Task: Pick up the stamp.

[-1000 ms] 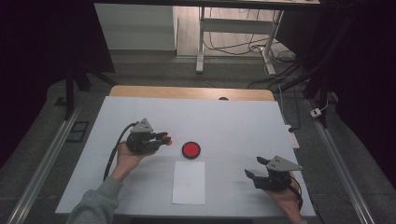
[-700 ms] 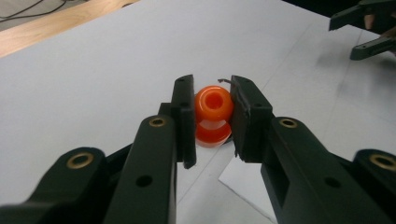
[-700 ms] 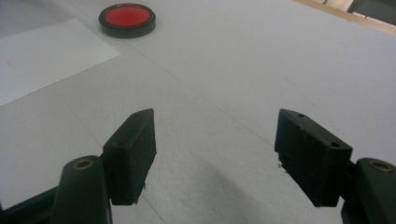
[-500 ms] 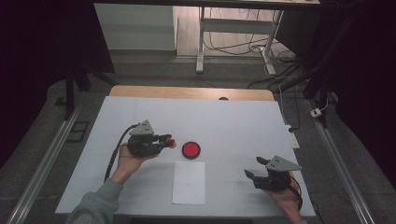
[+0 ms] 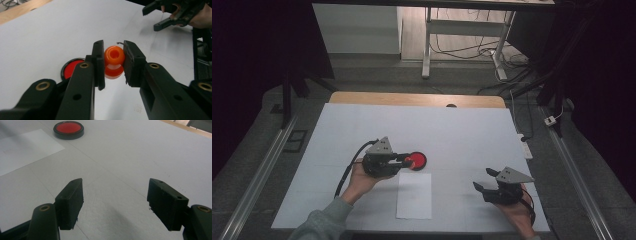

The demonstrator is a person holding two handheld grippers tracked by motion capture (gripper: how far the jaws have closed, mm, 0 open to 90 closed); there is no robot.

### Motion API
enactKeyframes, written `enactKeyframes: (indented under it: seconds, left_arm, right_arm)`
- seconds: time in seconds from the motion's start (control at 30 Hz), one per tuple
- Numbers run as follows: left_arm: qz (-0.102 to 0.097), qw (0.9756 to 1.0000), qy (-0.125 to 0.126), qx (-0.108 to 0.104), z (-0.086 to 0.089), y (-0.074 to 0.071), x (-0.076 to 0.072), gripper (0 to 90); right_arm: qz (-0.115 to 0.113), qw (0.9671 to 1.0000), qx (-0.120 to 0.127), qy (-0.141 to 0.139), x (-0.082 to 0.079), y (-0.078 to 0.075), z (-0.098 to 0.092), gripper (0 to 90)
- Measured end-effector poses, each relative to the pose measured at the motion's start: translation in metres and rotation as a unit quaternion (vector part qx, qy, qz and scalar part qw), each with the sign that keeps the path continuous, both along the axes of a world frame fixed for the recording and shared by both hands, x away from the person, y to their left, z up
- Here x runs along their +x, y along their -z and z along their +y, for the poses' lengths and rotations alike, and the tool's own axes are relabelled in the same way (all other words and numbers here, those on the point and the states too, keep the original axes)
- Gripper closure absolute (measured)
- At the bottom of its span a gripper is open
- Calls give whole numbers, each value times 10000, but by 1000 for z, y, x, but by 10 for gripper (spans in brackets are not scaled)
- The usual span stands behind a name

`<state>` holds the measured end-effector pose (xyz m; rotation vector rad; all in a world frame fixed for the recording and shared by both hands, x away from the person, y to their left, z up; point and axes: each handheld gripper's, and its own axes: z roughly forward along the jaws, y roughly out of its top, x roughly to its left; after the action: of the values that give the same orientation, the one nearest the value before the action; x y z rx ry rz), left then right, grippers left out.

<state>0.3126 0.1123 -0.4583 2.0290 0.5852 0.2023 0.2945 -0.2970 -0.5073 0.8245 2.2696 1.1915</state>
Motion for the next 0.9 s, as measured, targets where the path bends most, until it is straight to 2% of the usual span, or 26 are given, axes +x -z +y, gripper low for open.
enactKeyframes:
  seconds: [0.17, 0.43, 0.9]
  left_arm:
    - [33, 9999, 152, 51, -10, 4, -3, 717]
    - [173, 9993, 340, -9, -22, 8, -5, 717]
    - [217, 9992, 330, -45, -20, 9, -4, 717]
  right_arm:
    - [6, 10000, -41, 6, 0, 0, 1, 286]
    - [38, 10000, -55, -44, 1, 2, 1, 286]
    - [42, 10000, -9, -4, 1, 2, 1, 286]
